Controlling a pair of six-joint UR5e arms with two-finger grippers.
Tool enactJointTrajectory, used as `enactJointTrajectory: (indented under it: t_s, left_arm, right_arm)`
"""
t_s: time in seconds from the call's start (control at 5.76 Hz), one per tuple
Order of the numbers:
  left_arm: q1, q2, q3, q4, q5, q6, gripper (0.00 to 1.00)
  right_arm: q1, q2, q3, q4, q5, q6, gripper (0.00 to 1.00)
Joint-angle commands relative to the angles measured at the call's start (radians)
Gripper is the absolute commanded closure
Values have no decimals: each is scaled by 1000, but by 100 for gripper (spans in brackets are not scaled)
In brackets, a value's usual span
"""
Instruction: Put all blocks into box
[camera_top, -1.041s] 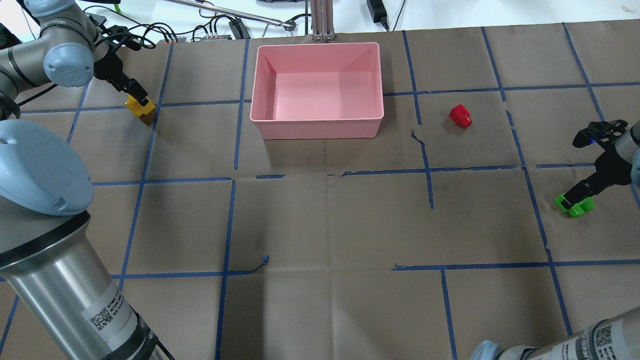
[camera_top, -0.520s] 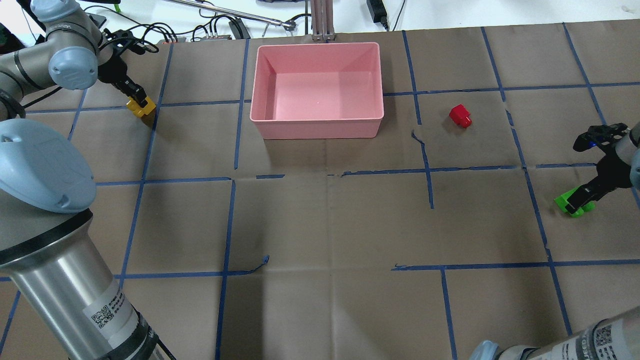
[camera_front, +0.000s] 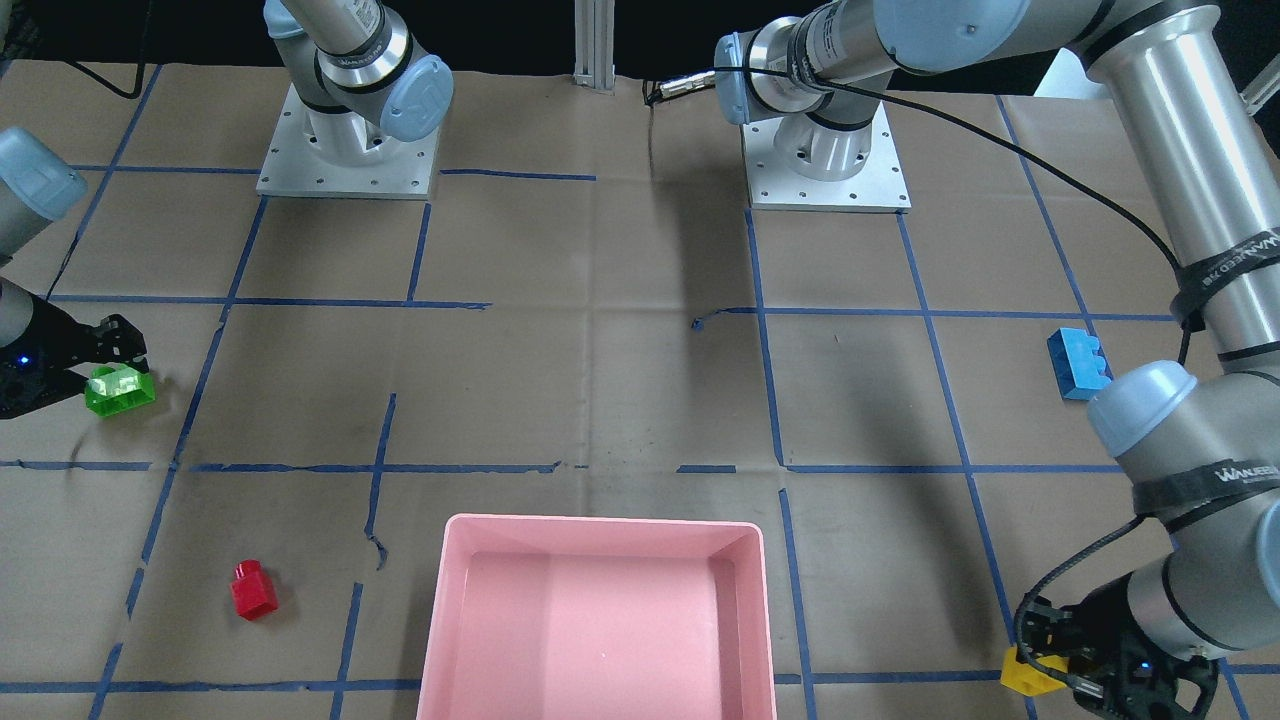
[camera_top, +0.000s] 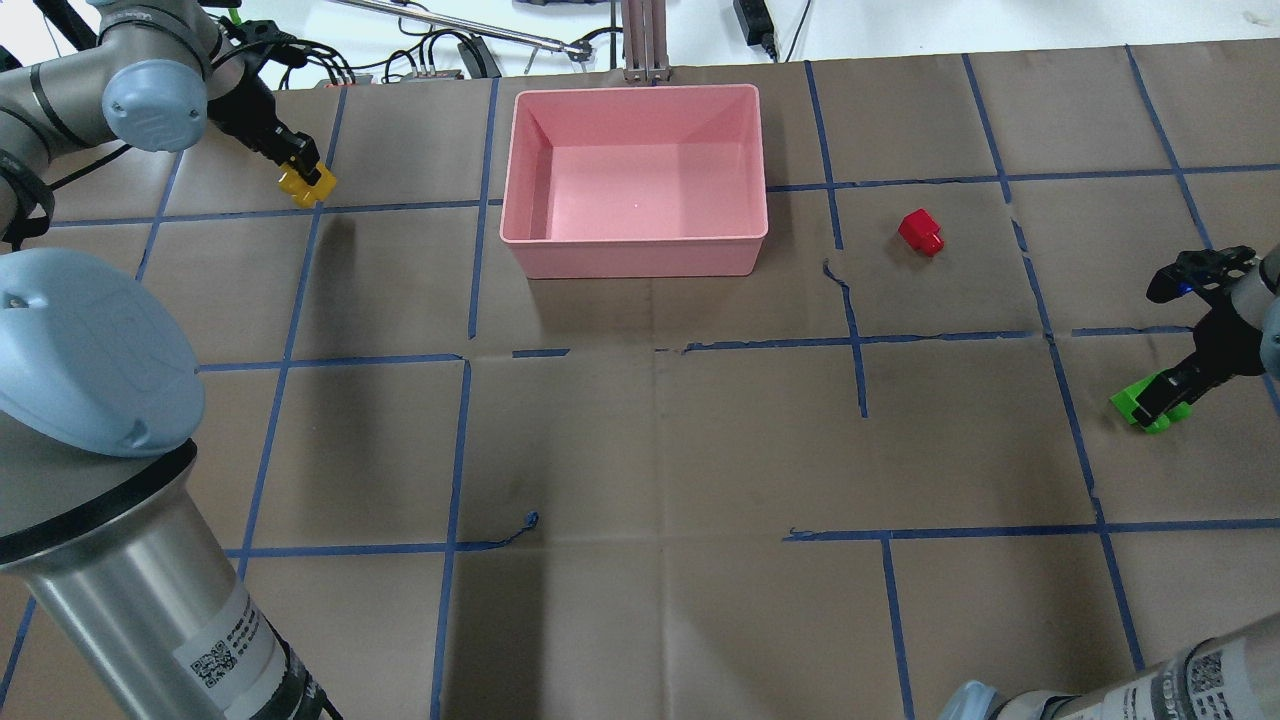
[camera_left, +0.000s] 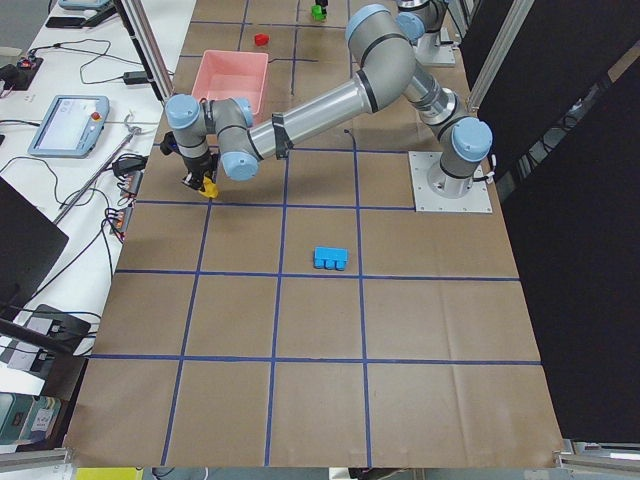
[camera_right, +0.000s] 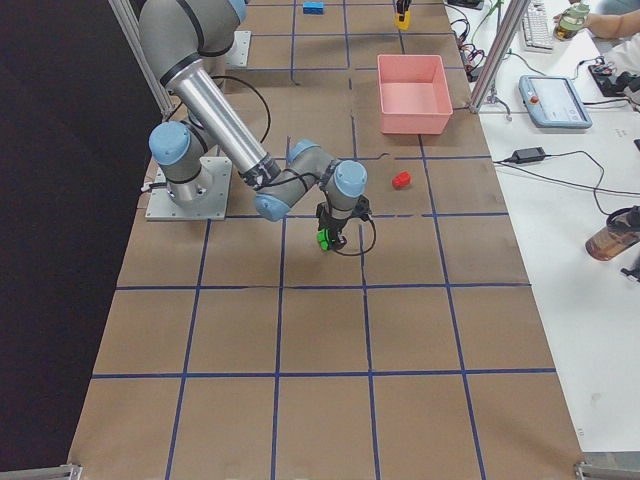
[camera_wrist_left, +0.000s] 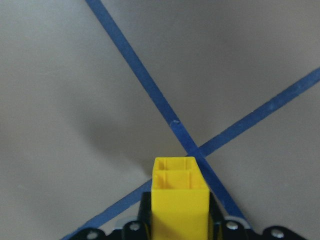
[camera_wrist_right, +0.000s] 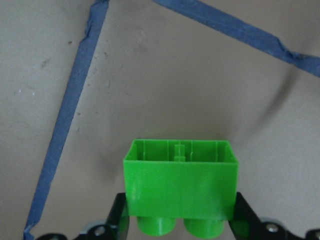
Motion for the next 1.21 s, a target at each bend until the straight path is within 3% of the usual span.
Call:
enactJointTrajectory:
  t_s: [0.0,0.17,0.35,0.52,0.69,0.87,1.04]
  left_arm:
    - [-134,88,-2,-50,-80,-489,100]
    - [-220,108,-2,-23,-191,-749,100]
    - [-321,90,-19,105,-195,-918,100]
    - [-390,87,-51,131,-186,-987,97]
    - [-401,88,-74,130,-110,-992,1]
    - [-403,111,-109,123,-73,-987,0]
    - [-397,143,-139,122,-68,-977,0]
  right_arm:
    - [11,-42,-34,6,13,12,56]
    - [27,-84,-81,16,18,76,56]
    - [71,-119,-146,84,41,136,56]
    - [114,-145,-274,273,73,252,56]
    - [181,-138,-433,469,76,382,56]
    - [246,-123,-526,568,85,520,56]
    - [333,-86,-577,572,116,658,56]
